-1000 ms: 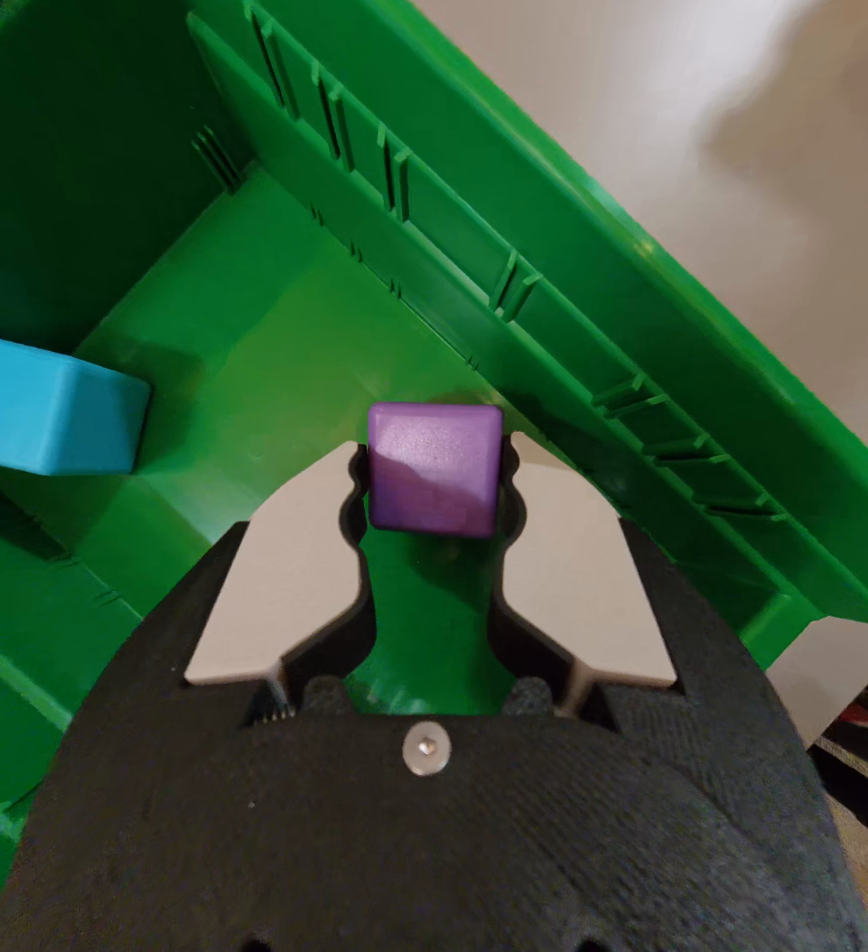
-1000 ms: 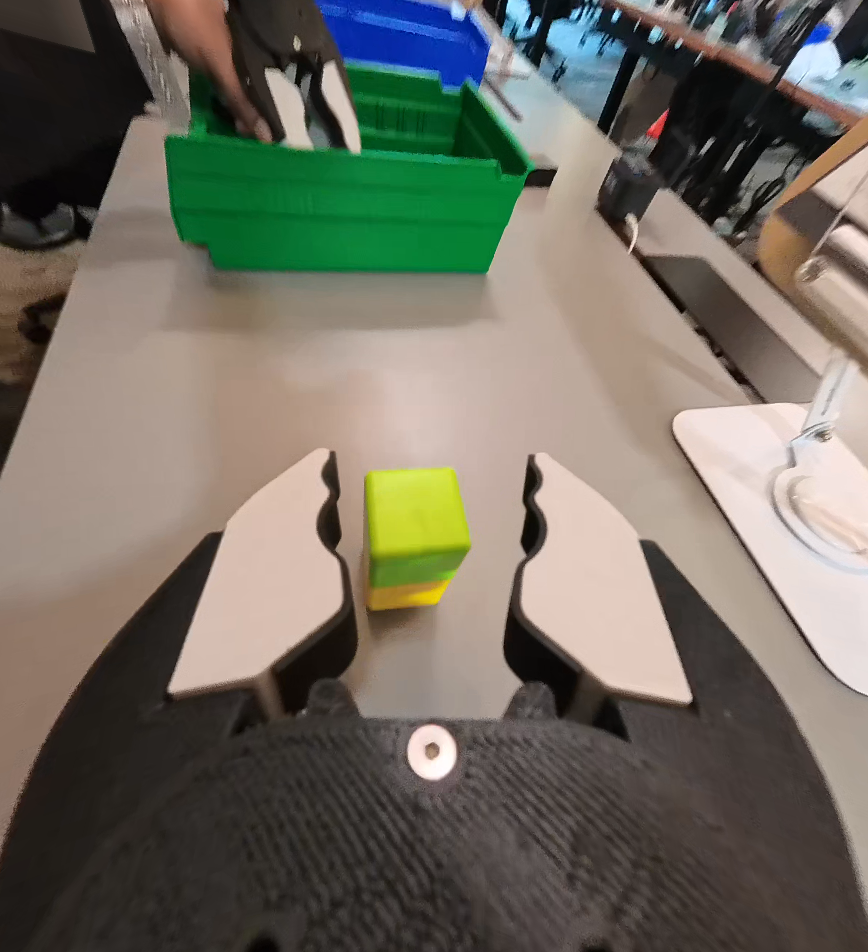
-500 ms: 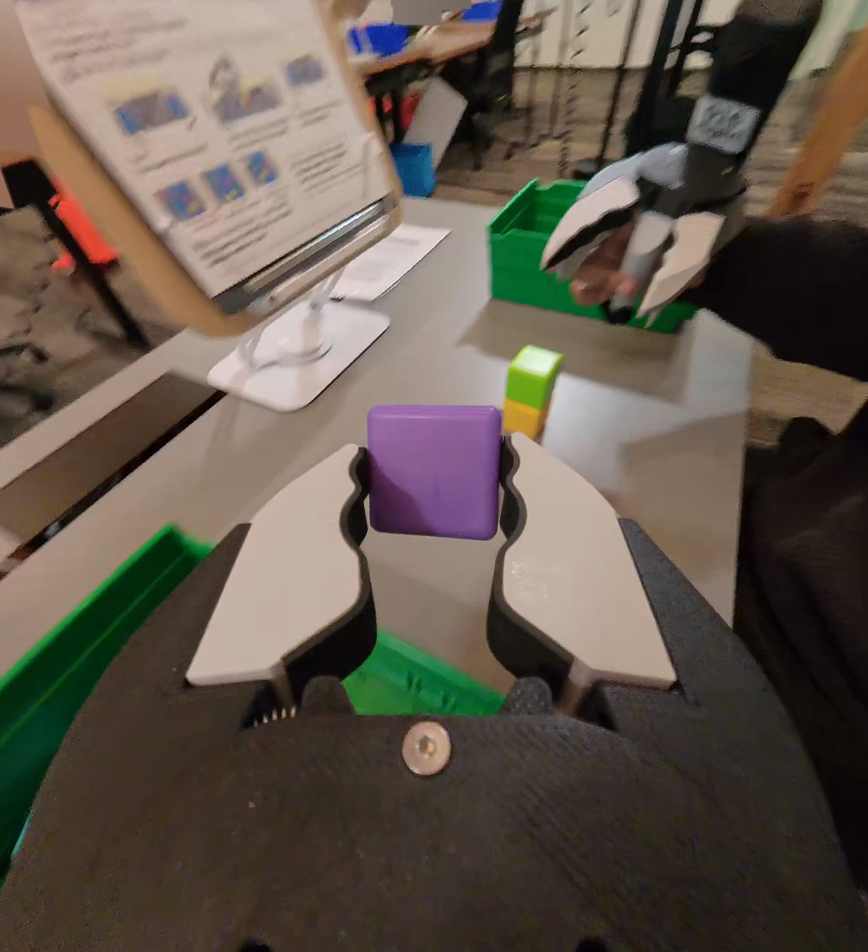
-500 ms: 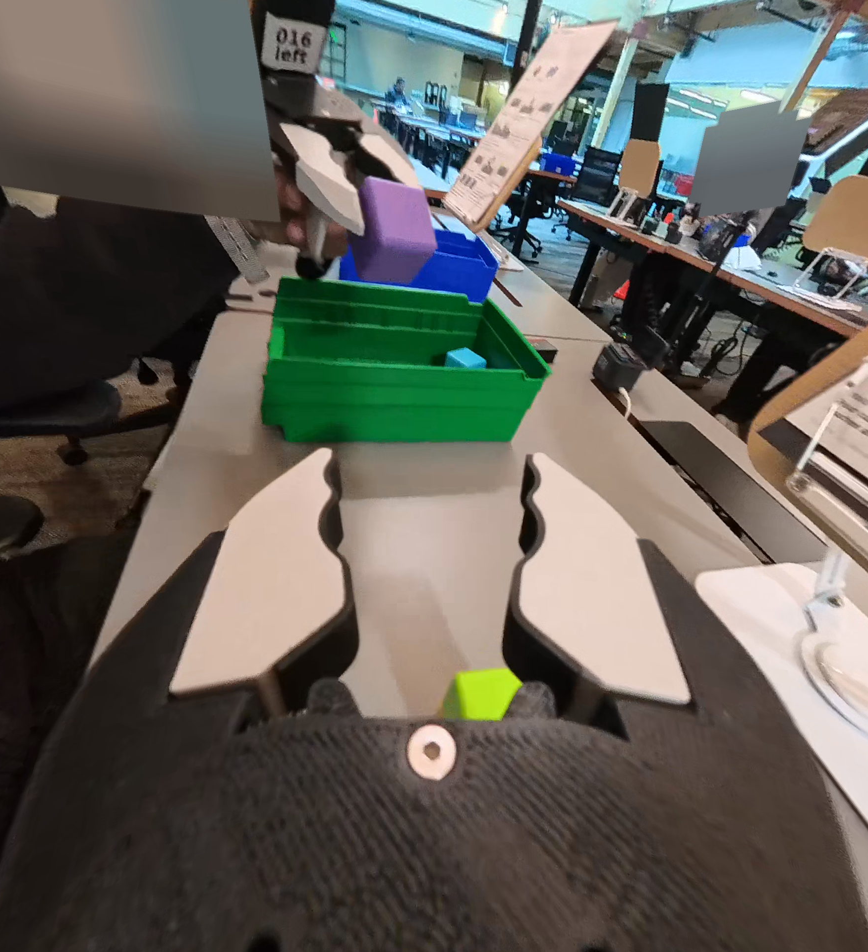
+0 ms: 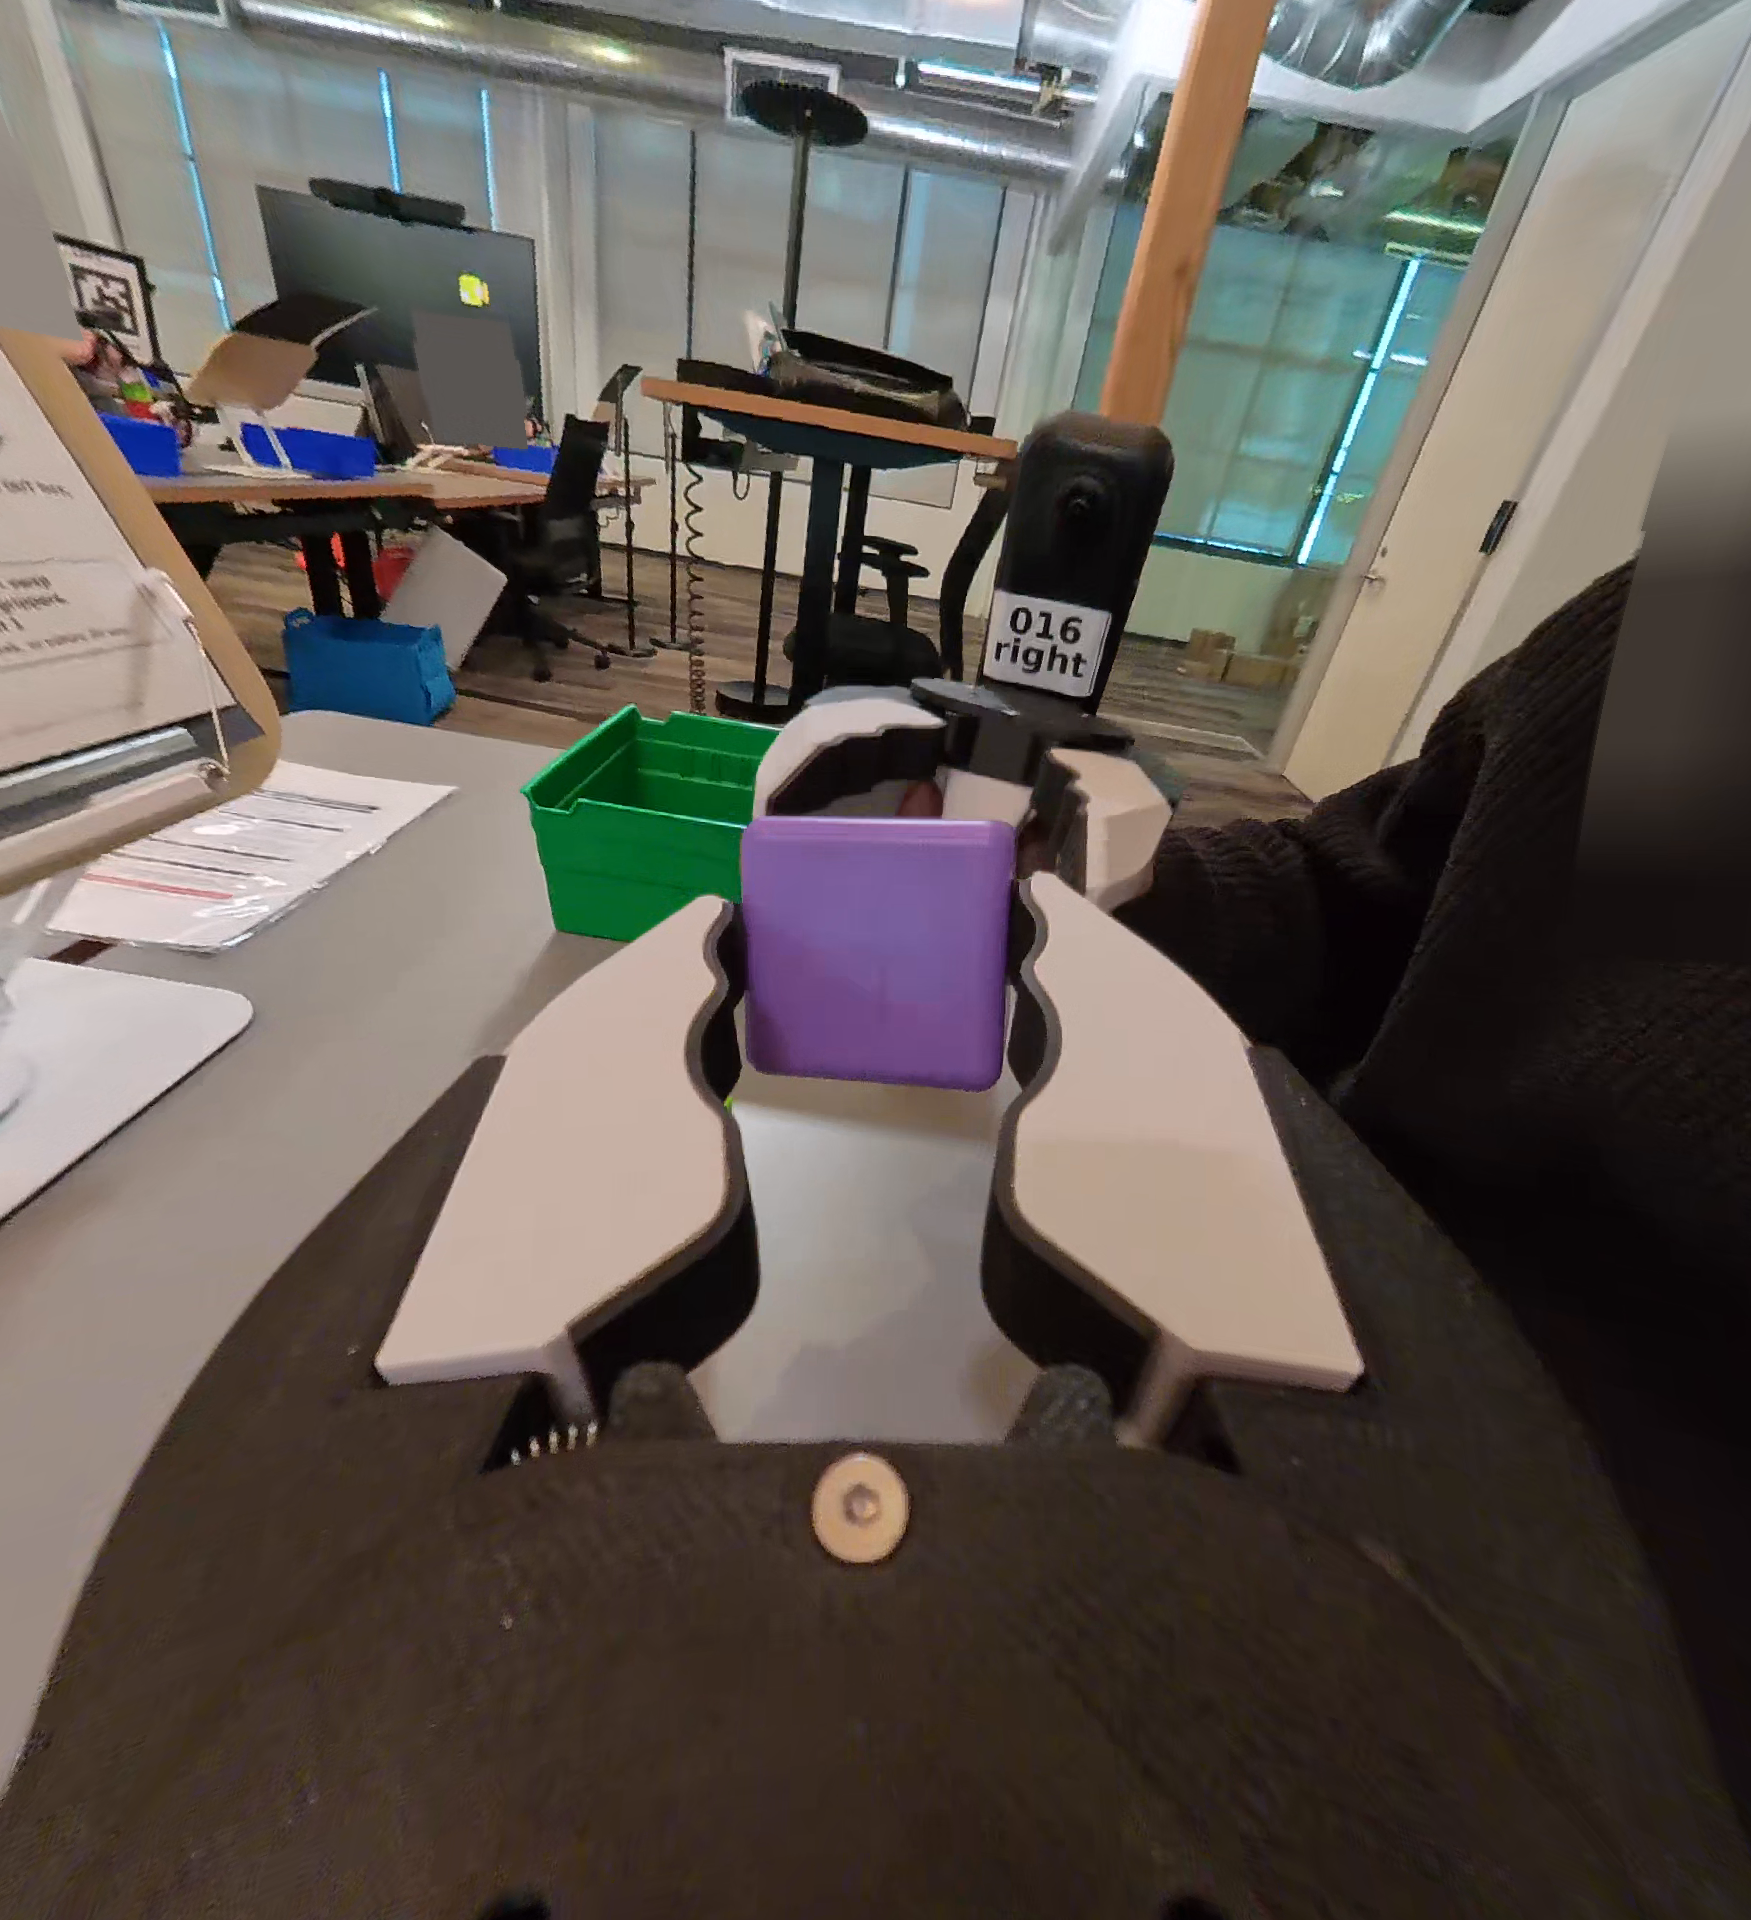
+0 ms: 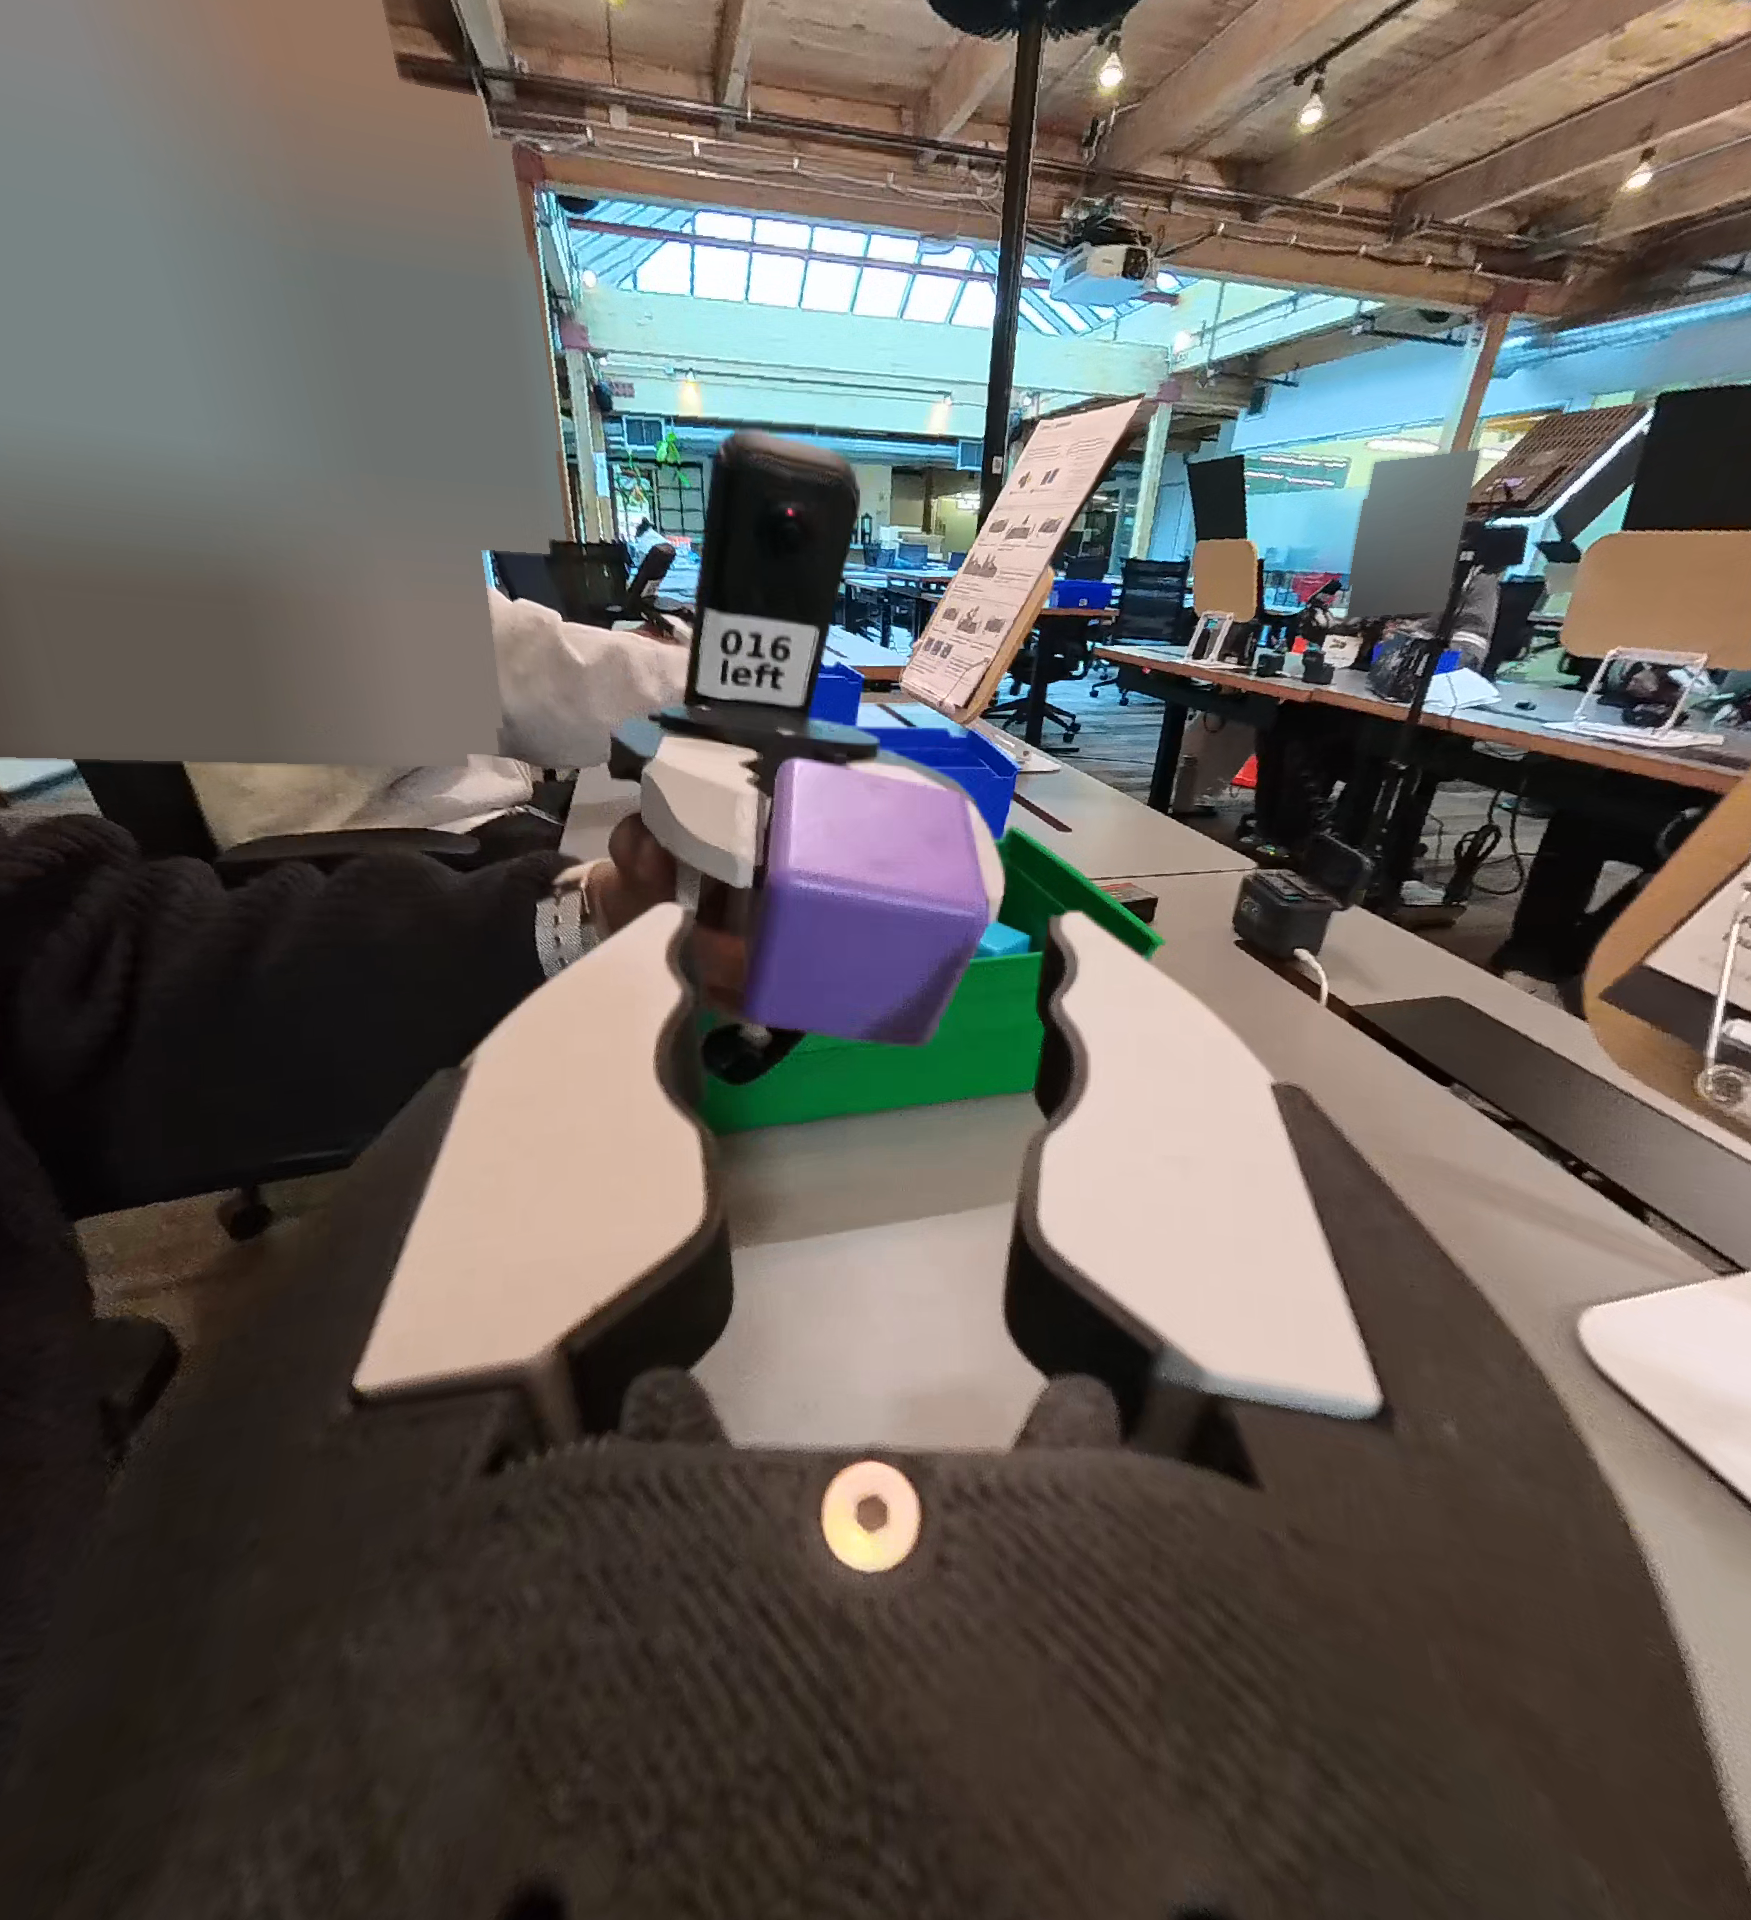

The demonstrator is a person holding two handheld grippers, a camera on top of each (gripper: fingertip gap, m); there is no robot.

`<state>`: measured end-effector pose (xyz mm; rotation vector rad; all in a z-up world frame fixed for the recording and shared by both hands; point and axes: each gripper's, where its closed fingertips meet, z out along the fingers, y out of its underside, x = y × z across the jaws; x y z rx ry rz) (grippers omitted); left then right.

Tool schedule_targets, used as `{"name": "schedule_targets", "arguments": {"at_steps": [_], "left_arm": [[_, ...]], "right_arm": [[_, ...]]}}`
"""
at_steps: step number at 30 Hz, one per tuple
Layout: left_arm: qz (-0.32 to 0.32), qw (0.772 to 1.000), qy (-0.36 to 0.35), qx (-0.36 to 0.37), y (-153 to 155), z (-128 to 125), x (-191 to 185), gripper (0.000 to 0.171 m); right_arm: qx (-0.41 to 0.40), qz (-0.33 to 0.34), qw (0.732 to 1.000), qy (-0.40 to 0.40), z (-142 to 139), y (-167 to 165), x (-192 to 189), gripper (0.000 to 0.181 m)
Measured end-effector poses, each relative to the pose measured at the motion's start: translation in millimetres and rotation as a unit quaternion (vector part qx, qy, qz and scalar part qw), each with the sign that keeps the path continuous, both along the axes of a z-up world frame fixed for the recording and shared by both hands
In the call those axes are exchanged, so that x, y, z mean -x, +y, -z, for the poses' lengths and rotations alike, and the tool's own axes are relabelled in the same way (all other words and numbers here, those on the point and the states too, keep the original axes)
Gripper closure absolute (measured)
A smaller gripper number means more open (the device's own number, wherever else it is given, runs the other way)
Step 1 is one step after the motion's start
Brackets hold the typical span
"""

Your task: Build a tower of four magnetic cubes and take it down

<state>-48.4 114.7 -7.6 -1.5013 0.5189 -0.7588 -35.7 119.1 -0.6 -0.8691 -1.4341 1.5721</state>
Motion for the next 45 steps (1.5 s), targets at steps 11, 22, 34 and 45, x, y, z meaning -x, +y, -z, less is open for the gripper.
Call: {"name": "schedule_targets", "arguments": {"at_steps": [11,22,34,45], "left_arm": [[0.033,0.999,-0.040,0.005,12.0,6.6,-18.7,0.122],[-0.002,0.998,-0.065,0.021,24.4,16.5,-6.4,0.118],[-0.005,0.986,-0.099,0.131,48.2,88.2,-5.3,0.123],[0.008,0.980,-0.113,0.163,50.7,105.3,-10.0,0.125]], "right_arm": [[0.027,-0.005,0.999,-0.025,14.6,4.2,-2.3,0.133],[0.023,0.030,0.998,-0.049,20.2,54.9,-13.9,0.135],[-0.030,0.024,0.992,-0.118,87.9,93.9,-13.9,0.135],[-0.025,0.010,0.993,-0.112,105.7,104.2,-16.2,0.135]]}}
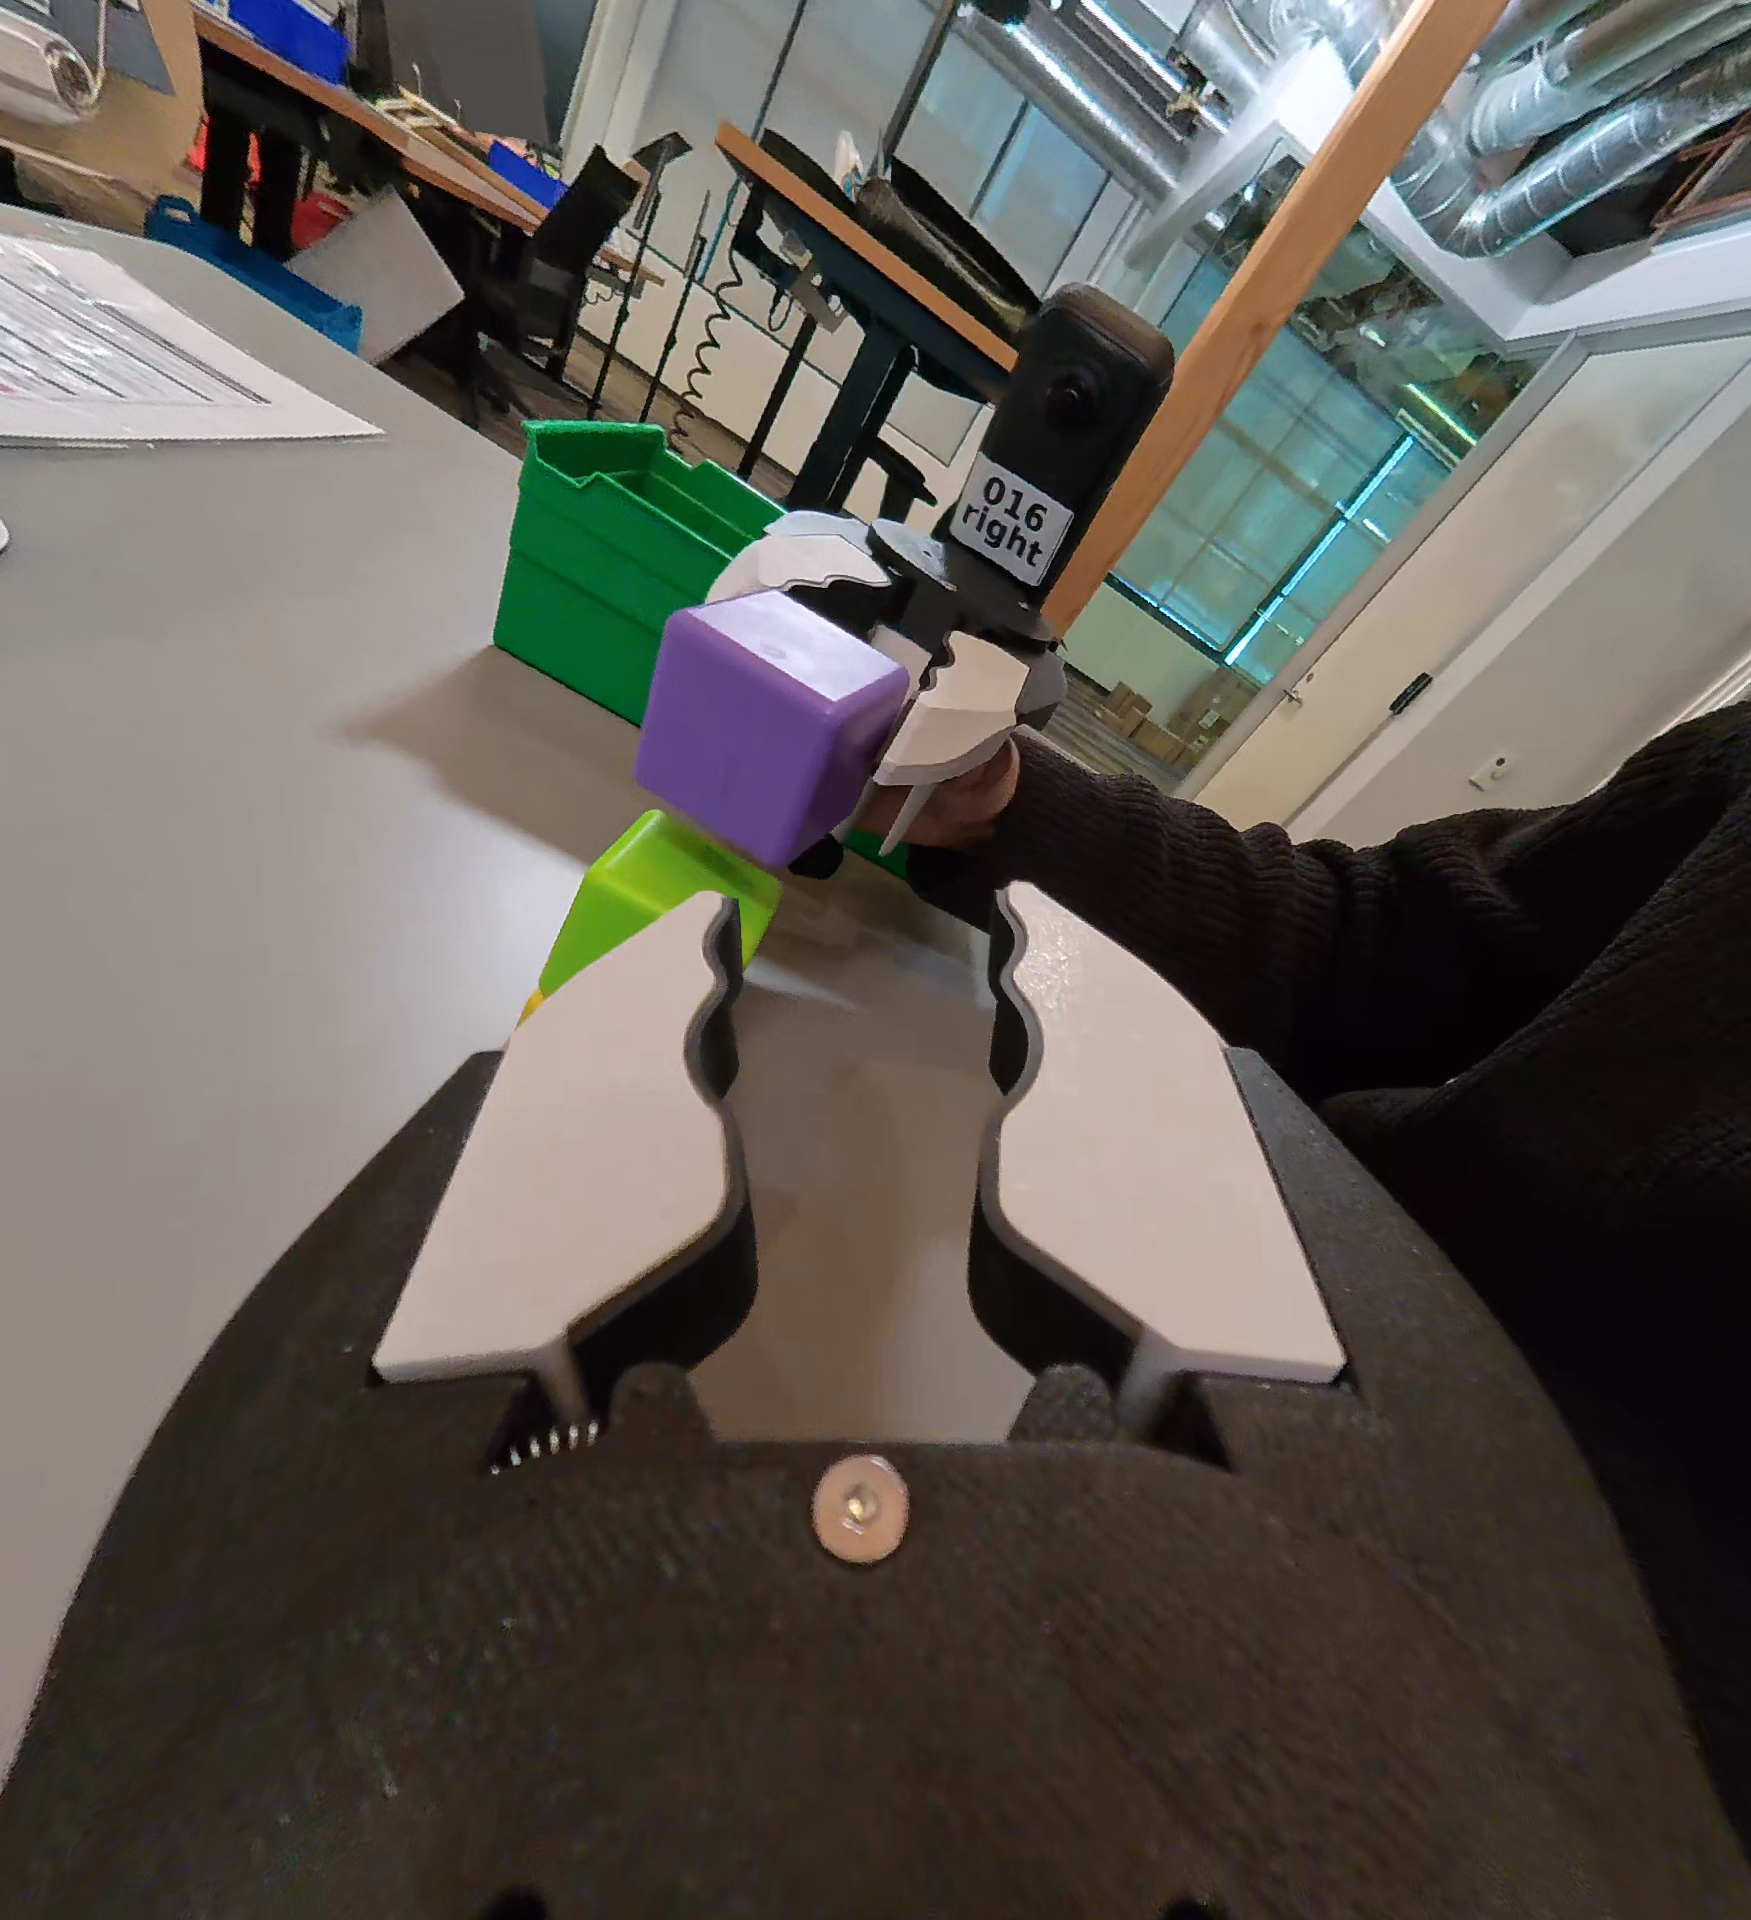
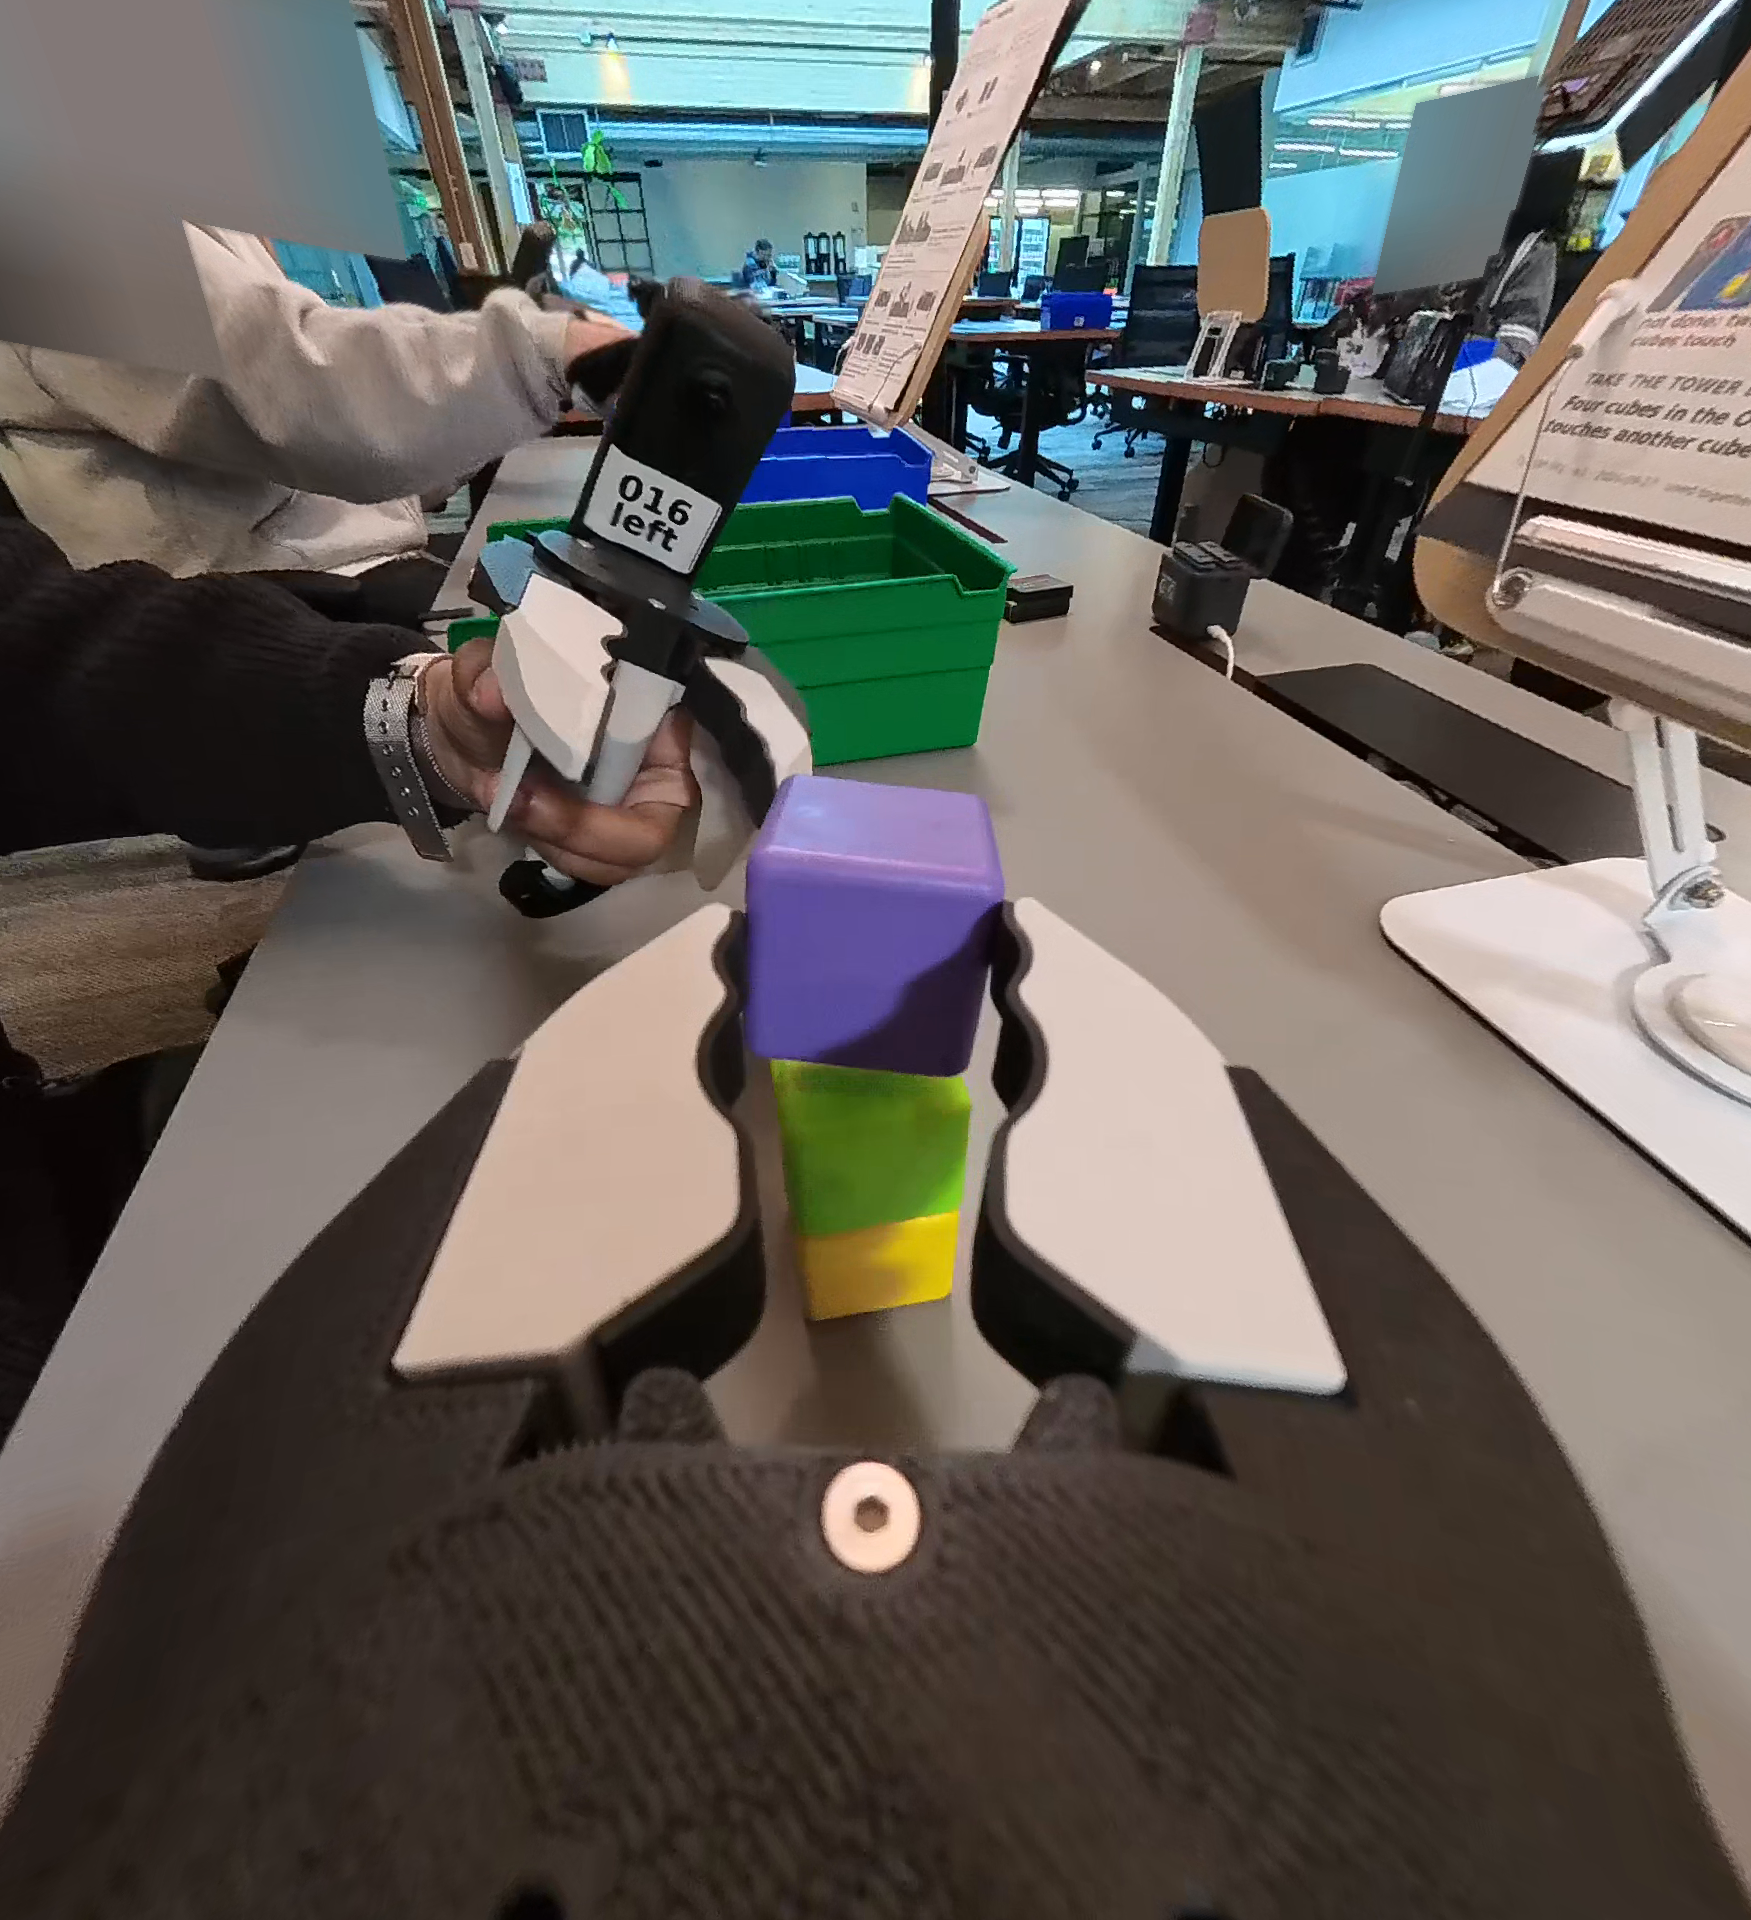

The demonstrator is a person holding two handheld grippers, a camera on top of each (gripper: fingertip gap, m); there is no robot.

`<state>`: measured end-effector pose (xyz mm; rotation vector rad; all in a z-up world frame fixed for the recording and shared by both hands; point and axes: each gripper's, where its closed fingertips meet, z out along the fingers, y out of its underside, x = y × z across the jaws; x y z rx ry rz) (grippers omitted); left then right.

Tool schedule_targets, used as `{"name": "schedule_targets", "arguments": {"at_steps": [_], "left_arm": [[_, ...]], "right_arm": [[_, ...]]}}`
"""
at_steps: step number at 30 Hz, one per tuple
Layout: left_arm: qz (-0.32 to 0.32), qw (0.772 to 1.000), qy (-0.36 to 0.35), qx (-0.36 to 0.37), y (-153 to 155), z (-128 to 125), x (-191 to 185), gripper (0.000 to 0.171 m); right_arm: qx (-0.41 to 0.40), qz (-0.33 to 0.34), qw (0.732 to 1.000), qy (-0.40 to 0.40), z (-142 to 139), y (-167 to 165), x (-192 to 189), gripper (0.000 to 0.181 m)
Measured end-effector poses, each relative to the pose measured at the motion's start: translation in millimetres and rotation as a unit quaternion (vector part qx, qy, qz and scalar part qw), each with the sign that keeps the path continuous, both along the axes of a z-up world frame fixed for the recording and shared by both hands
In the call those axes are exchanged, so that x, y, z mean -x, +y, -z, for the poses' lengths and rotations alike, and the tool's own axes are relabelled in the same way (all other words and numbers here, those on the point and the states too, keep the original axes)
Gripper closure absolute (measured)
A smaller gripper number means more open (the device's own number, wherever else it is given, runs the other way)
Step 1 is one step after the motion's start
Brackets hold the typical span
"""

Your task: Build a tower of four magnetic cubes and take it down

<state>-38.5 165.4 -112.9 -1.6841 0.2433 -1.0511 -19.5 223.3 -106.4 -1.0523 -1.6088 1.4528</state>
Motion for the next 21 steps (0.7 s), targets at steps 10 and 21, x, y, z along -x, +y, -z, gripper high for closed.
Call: {"name": "schedule_targets", "arguments": {"at_steps": [10,21], "left_arm": [[0.014,1.000,0.003,0.008,-0.8,5.4,-6.7,0.126],[0.014,1.000,-0.005,0.010,-0.4,5.4,-5.8,0.127]], "right_arm": [[0.011,-0.043,0.999,0.000,5.6,-4.9,3.1,0.135],[0.010,-0.036,0.999,-0.015,19.2,1.8,6.2,0.135]]}}
